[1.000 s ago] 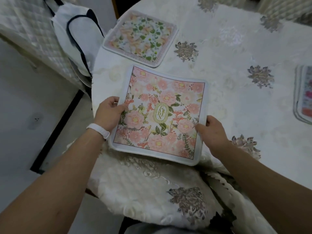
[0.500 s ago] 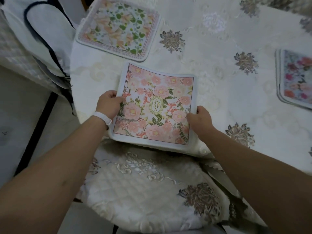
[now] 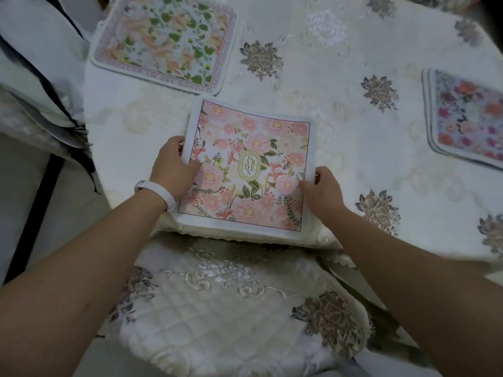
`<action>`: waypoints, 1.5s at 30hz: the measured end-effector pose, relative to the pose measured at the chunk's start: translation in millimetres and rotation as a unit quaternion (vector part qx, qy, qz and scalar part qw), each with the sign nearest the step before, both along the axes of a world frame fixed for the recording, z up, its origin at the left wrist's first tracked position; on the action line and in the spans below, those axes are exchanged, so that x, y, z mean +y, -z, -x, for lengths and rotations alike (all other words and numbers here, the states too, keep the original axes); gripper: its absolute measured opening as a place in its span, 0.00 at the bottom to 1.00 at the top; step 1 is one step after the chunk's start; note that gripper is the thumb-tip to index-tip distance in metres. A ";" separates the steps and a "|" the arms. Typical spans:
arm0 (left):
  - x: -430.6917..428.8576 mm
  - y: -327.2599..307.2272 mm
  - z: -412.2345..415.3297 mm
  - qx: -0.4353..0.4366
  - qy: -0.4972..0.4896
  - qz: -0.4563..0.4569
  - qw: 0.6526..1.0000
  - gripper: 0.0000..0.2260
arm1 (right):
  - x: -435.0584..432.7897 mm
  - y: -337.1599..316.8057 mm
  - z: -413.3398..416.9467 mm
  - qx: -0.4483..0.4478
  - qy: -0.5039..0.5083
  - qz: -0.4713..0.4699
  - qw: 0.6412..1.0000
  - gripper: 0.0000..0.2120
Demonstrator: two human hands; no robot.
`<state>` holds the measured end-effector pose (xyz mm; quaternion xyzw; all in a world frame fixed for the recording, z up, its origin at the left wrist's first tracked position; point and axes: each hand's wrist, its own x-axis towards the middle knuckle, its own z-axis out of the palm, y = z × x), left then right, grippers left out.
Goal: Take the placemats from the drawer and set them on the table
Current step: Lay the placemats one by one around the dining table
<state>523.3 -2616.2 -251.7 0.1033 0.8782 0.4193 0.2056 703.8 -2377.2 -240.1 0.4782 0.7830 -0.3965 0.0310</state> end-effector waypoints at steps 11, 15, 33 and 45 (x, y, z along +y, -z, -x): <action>10.0 20.0 -9.1 0.126 0.146 0.147 0.970 0.22 | -7.7 16.9 0.0 -0.035 -0.130 -0.211 0.968 0.28; 25.5 34.8 -22.5 0.205 0.256 0.248 0.911 0.24 | -17.5 31.3 10.9 -0.027 -0.307 -0.260 0.915 0.24; 123.3 47.1 70.1 0.282 0.393 0.267 0.833 0.29 | 26.1 56.4 124.7 -0.025 -0.429 -0.277 0.859 0.30; 133.6 48.6 73.3 0.265 0.320 0.287 0.863 0.30 | 43.6 59.6 142.5 -0.029 -0.392 -0.294 0.871 0.33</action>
